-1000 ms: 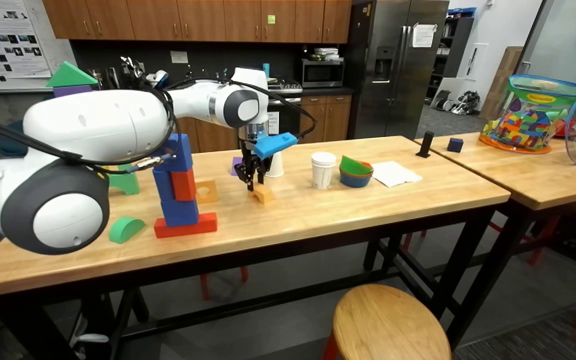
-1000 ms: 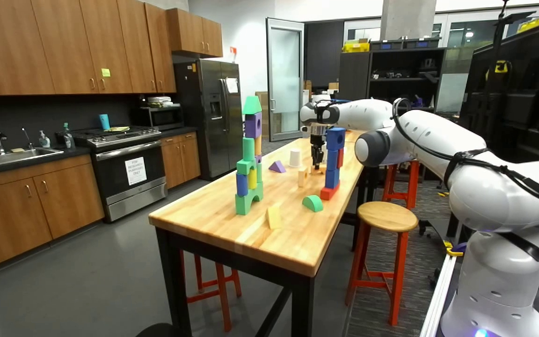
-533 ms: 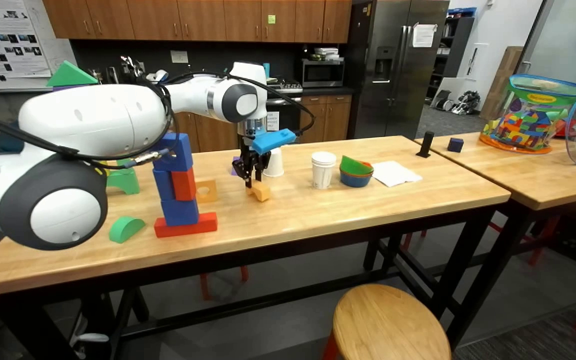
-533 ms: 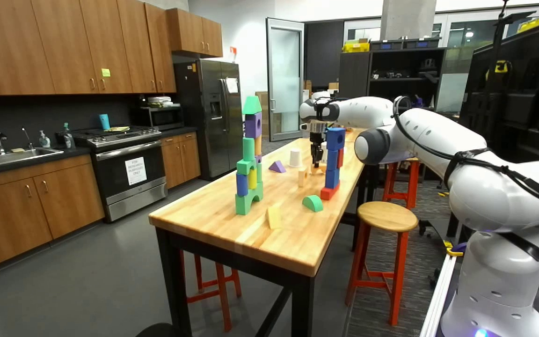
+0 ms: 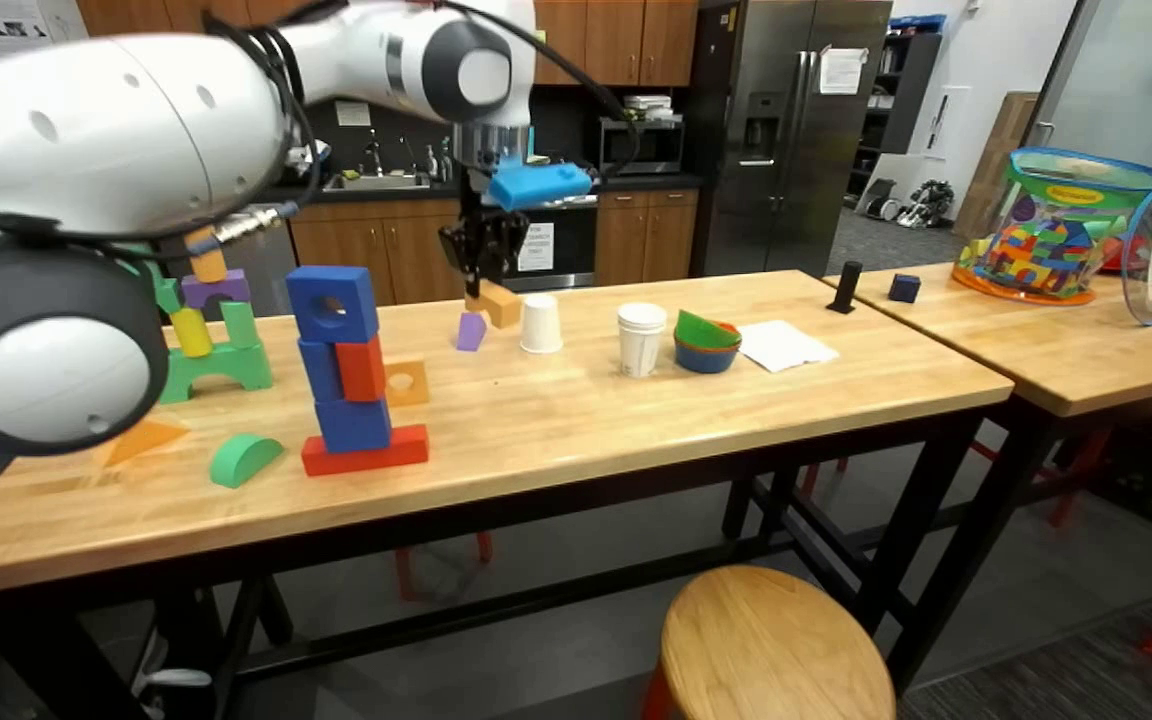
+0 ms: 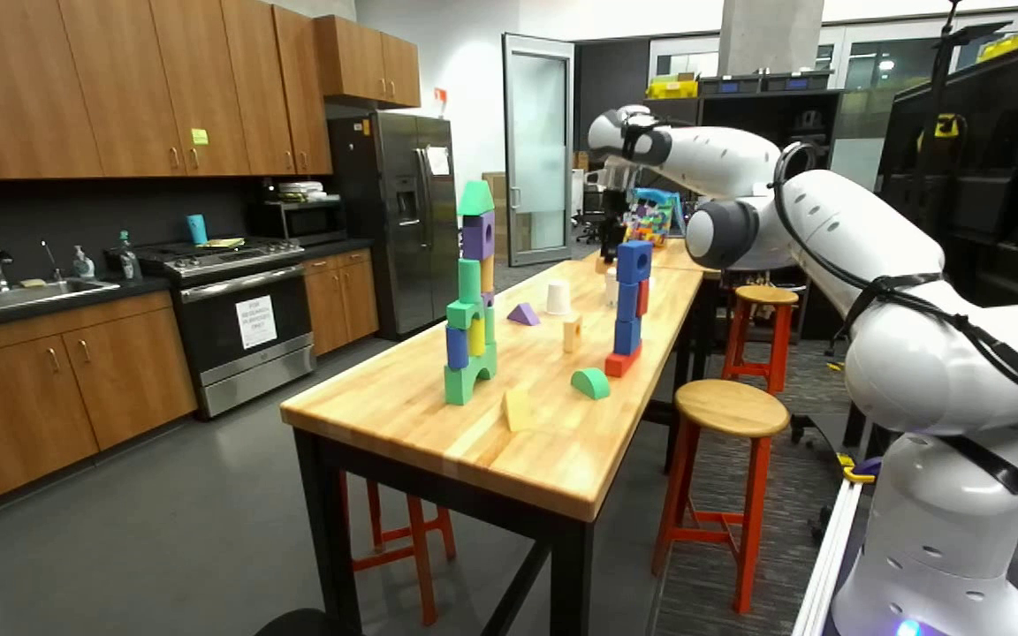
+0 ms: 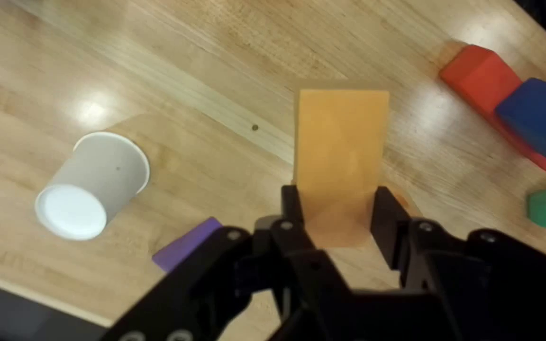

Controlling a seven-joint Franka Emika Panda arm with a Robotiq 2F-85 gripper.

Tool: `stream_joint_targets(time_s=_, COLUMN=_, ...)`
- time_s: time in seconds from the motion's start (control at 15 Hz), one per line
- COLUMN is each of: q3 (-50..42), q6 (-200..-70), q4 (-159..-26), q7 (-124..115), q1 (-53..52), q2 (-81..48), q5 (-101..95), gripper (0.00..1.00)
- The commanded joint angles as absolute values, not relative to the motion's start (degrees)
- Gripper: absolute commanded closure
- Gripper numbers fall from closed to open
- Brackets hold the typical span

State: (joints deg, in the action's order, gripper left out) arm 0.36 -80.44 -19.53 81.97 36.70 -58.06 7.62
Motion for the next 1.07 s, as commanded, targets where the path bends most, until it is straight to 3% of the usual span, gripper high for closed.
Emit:
stream_joint_targets(time_s=0.0, q3=2.5, q6=-74.1, q4=-19.5, q7=81.3, q1=38.1, q2=-50.4, q5=9.0, gripper=0.85)
stream_joint_targets(time_s=0.27, q3=3.4, q6=-66.6, q4=-19.3, q7=77.4, q1=38.1, q2=-42.1, q5=10.4, gripper=0.85)
stream_joint_targets(time_s=0.33, q3=2.8, q6=-69.8, q4=-19.5, q7=79.1, q1=38.1, q2=-45.2, q5=9.6, gripper=0.6)
stream_joint_targets(time_s=1.0, q3=3.1, q6=-67.1, q4=-20.4, q7=78.1, q1=38.0, q2=-42.1, q5=10.0, gripper=0.6)
